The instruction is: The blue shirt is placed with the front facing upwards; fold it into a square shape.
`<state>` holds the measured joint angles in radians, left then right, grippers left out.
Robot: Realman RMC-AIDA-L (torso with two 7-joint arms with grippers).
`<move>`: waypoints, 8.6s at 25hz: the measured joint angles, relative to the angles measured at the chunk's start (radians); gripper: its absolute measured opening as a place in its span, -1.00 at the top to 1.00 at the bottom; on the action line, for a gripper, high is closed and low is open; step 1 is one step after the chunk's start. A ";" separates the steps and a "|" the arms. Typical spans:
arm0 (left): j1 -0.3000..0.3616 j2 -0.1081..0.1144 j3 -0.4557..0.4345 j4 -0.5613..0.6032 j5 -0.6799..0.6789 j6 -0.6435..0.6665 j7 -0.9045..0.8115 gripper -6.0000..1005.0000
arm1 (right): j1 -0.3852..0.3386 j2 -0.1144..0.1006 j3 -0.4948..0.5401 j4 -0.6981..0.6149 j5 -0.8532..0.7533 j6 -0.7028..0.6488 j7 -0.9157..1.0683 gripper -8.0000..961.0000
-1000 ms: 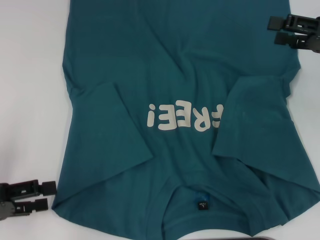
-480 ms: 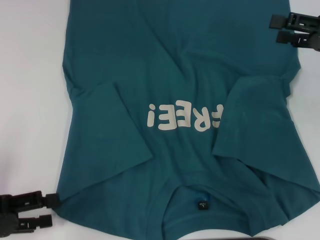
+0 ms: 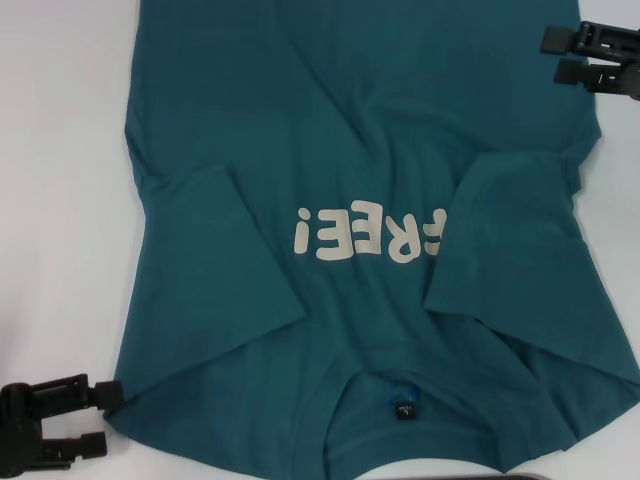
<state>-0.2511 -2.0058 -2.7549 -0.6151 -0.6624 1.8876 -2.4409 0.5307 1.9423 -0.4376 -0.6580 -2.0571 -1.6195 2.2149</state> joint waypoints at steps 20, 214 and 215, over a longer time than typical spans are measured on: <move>-0.010 -0.017 0.001 0.001 0.024 -0.049 -0.037 -0.86 | 0.000 -0.002 0.020 0.000 0.002 0.010 0.005 -0.95; -0.134 -0.058 -0.026 -0.078 -0.043 -0.061 0.086 0.89 | -0.007 -0.023 -0.139 0.052 -0.503 -0.155 -0.014 -0.94; -0.134 -0.059 -0.026 -0.078 -0.043 -0.061 0.086 0.89 | -0.010 -0.022 -0.145 0.052 -0.503 -0.156 -0.014 -0.94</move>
<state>-0.3850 -2.0643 -2.7811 -0.6933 -0.7057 1.8270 -2.3549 0.5211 1.9199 -0.5823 -0.6058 -2.5603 -1.7756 2.2010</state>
